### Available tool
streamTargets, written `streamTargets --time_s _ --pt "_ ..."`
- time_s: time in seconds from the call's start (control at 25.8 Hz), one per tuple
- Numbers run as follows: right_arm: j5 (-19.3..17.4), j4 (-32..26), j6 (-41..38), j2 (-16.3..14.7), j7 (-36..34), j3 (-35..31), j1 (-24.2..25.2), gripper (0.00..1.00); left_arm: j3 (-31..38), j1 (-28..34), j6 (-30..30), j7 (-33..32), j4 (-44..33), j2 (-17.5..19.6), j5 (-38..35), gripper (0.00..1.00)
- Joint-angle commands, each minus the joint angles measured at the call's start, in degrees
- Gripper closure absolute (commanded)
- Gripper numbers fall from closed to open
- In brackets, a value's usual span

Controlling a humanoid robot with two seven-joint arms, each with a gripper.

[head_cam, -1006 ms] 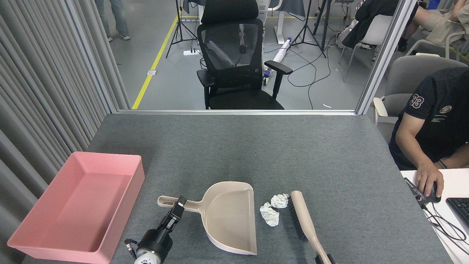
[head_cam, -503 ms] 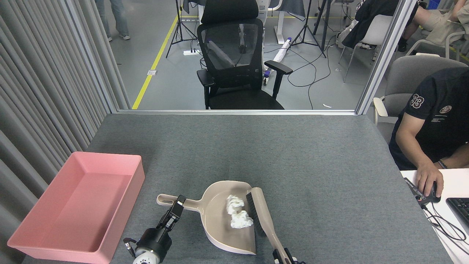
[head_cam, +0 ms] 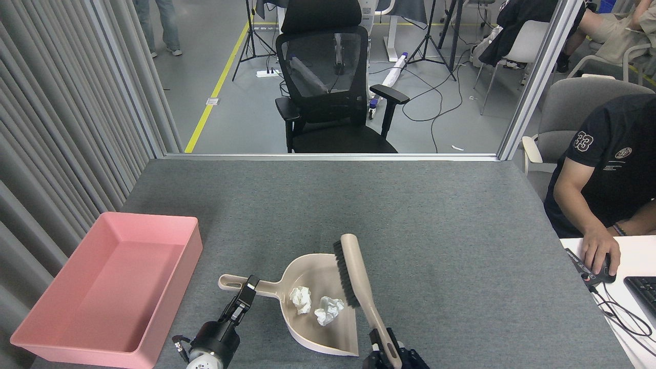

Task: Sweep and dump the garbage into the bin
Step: 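Sweep the paper balls into the dustpan with the brush in the right gripper, then lift the dustpan with the left gripper and carry it over the pink bin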

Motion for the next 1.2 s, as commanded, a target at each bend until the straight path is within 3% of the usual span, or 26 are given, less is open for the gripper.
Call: streamTargets --time_s 0.0,0.15,0.35,0.5,0.7,1.16 --pt "-0.6 -2.0 -0.3 -1.0 0.1 -6.3 2.0 1.0 0.1 -0.2 0.5 0.2 0.5 -0.1 3.8 0.71" --pt "-0.6 -3.1 -0.3 -5.2 0.4 -11.8 2.3 1.0 1.3 -0.1 0.4 0.1 0.8 0.1 5.7 0.71" --pt "-0.5 -2.8 0.7 -9.9 0.4 -12.3 2.9 1.0 2.5 -0.1 0.8 -0.2 0.4 0.0 7.1 0.71" --pt "-0.2 -2.5 0.9 -11.9 0.4 -12.3 3.9 1.0 2.7 -0.1 1.0 -2.6 0.2 0.0 8.7 0.71" --pt "-0.2 -2.4 0.6 -12.0 0.4 -12.3 4.4 1.0 1.6 -0.2 5.9 -2.9 -4.5 -0.1 15.9 0.71" --pt "0.2 -0.1 0.6 -12.0 0.4 -12.2 4.7 1.0 1.1 -1.1 11.9 -4.5 -10.9 0.2 18.5 0.71"
